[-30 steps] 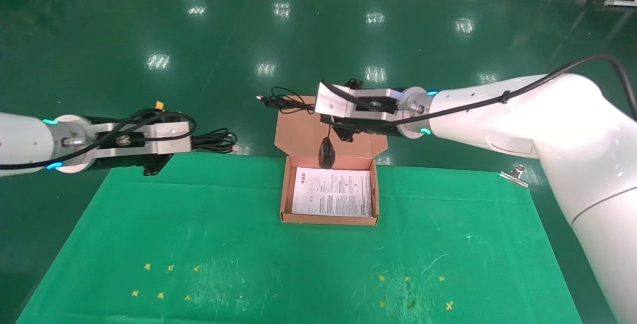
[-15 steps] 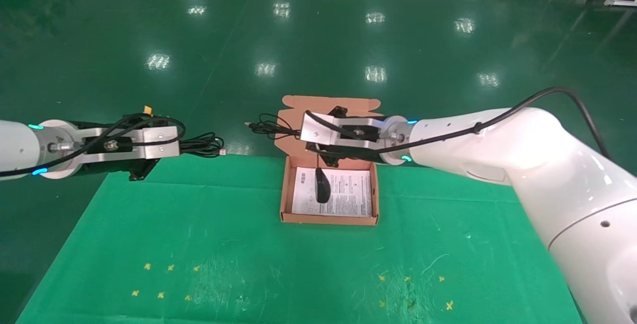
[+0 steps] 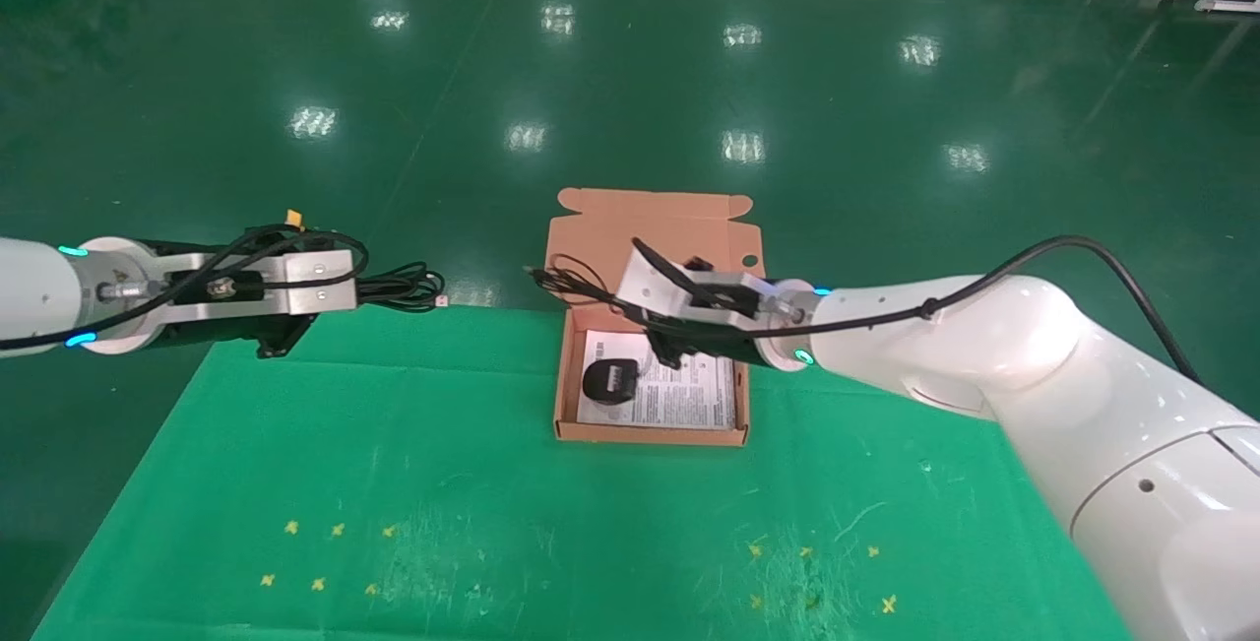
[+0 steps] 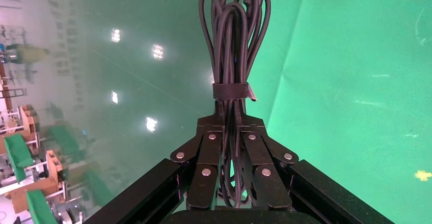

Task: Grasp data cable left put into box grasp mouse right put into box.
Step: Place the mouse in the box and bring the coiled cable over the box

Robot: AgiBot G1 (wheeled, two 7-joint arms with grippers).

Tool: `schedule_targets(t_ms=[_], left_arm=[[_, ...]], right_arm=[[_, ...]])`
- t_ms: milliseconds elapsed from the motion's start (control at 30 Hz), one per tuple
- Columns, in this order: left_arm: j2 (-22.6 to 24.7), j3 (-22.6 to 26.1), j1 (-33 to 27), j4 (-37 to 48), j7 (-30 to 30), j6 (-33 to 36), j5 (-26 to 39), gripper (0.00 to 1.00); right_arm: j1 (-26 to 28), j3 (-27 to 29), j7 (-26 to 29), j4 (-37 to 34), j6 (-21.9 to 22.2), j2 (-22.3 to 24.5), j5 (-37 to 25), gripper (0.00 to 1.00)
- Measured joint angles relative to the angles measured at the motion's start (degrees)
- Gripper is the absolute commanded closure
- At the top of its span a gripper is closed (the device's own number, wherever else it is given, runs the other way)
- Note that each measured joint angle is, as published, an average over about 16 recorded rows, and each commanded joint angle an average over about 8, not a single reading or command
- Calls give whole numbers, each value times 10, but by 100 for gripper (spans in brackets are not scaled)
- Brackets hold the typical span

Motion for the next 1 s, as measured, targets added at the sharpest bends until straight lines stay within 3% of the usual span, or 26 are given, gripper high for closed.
schedule_targets(t_ms=[100,367,733,1000], left_arm=[[0,0,0,0,0,0,0,100],[0,0,0,0,0,0,0,100],[15,2,6,8,10,-11,-13,100],[53,8,19,39,45,-50,-35,100]], right_arm=[[2,-19,19,-13,4,0,4,97],[8,-60,52,-26,4,2,10,3],[8,-77,64,-7,8,20,15,0],[17,-78,71,19,6,64,13,0]])
